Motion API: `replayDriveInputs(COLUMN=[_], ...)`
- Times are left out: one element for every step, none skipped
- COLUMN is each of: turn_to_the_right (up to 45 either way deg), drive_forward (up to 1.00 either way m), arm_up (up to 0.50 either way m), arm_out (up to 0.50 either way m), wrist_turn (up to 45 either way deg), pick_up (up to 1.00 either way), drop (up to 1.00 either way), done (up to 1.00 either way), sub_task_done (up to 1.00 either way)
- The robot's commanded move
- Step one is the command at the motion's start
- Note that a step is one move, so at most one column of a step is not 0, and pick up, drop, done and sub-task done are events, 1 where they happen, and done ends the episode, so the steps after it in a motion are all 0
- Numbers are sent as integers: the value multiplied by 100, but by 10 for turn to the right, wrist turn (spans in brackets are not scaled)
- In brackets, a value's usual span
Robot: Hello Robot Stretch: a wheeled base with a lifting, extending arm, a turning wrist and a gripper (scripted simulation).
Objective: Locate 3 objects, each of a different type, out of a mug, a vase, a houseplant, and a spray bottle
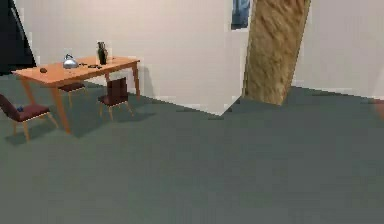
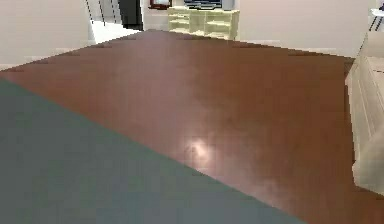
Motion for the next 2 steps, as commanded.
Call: replayDriveInputs(turn_to_the_right=[300,0], drive_forward=[0,10], arm_up=[0,0], arm_out=[0,0], wrist_turn=[0,0], pick_up=[0,0], drop=[0,0], done=[0,0], sub_task_done=[0,0])
